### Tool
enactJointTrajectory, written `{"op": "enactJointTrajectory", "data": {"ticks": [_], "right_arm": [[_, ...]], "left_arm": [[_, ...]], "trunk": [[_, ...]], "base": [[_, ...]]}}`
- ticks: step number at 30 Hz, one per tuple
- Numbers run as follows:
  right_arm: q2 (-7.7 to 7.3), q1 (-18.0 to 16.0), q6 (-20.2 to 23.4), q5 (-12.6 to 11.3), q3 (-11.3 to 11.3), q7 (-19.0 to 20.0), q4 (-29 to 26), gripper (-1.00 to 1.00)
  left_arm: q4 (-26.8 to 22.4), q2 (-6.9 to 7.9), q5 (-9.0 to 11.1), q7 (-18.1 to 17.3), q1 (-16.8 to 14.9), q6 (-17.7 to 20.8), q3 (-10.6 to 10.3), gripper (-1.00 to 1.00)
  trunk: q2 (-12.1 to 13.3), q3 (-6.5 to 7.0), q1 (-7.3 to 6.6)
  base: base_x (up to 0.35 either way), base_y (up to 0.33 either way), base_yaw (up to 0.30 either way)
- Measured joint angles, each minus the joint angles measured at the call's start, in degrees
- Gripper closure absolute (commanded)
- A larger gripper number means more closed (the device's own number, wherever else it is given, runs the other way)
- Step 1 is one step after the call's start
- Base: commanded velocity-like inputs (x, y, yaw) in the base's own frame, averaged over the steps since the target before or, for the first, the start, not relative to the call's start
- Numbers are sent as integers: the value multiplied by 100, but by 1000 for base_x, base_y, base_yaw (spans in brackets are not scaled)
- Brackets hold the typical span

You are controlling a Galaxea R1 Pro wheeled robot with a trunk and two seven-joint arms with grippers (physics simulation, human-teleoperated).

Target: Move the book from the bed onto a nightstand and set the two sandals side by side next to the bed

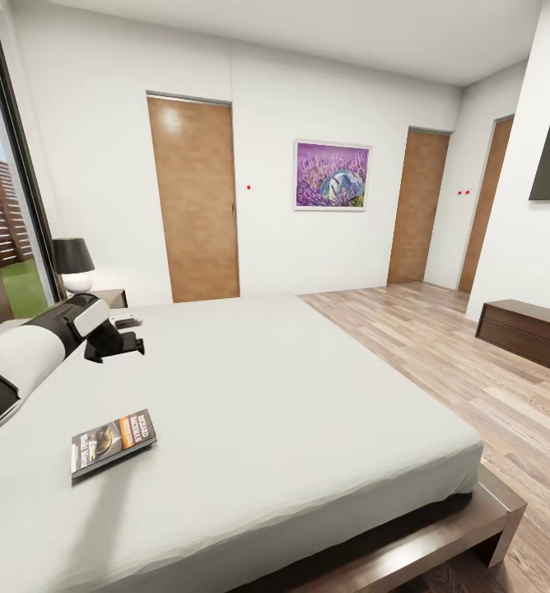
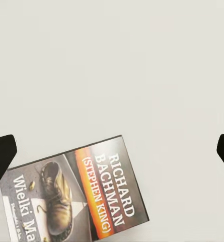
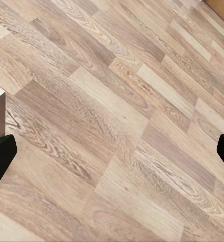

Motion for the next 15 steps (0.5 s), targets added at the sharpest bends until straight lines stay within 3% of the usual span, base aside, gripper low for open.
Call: {"op": "enactJointTrajectory", "data": {"ticks": [15], "right_arm": [[-9, 13, 0, 12, 0, 15, -12, -100]], "left_arm": [[-29, 22, -19, 13, 0, 1, -22, -100]], "trunk": [[0, 0, 0]], "base": [[0, 0, 0]]}}
